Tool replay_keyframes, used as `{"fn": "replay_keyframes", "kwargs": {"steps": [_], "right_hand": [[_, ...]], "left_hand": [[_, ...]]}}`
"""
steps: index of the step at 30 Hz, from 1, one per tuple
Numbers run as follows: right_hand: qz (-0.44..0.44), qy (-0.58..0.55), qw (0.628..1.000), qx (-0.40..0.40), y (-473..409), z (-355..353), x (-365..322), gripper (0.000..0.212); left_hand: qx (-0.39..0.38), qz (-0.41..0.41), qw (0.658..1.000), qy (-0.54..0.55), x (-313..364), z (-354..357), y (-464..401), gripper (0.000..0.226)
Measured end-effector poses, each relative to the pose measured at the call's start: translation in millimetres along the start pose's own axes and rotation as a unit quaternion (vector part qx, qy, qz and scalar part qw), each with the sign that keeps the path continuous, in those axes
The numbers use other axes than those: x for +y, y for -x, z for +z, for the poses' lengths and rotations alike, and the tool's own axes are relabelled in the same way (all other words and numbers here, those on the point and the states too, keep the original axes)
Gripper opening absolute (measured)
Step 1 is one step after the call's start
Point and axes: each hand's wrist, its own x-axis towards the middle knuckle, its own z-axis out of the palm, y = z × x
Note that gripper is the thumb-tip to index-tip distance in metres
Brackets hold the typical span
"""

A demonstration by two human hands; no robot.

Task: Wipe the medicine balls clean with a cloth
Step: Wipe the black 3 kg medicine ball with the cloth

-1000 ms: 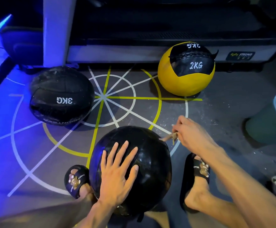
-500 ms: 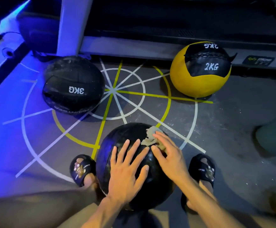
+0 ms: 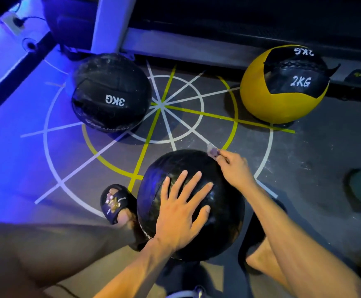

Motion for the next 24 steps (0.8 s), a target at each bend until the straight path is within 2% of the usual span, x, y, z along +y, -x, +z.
{"fn": "replay_keyframes", "kwargs": {"steps": [1,5,6,10,12,14,16,17,20,22,24], "right_hand": [[-0.009,0.012,1.000,-0.012,-1,1,-6,0.025],[-0.177,0.032,0.977,-0.111,12,12,-57,0.034],[-0.179,0.045,0.976,-0.117,4,10,-58,0.036],[-0.080,0.108,0.988,-0.074,-39,10,-47,0.036],[-0.162,0.112,0.974,-0.113,-32,22,-66,0.034],[-0.267,0.115,0.933,-0.211,-8,36,-88,0.032],[-0.304,0.104,0.910,-0.261,-9,36,-89,0.035],[-0.283,0.083,0.921,-0.255,-21,31,-81,0.041],[-0.133,0.121,0.974,-0.140,-59,8,-44,0.047],[-0.059,0.135,0.982,-0.114,-67,-3,-18,0.044],[-0.027,0.107,0.991,-0.081,-64,-9,-8,0.041]], "left_hand": [[0.002,0.001,1.000,-0.001,2,0,-1,0.053],[0.022,-0.001,1.000,0.002,2,2,-2,0.049],[0.021,0.000,1.000,0.001,2,1,-1,0.050],[0.019,0.001,1.000,0.008,6,1,-2,0.051],[0.021,0.003,1.000,0.004,8,2,-6,0.048],[0.022,0.001,1.000,0.001,9,3,-7,0.038],[0.020,0.000,1.000,0.002,8,3,-8,0.037],[0.015,0.000,1.000,0.001,9,3,-8,0.042],[0.010,0.003,1.000,0.007,8,2,-6,0.051],[0.012,0.007,1.000,0.011,6,2,-5,0.050],[0.010,0.005,1.000,0.012,5,3,-5,0.050]]}}
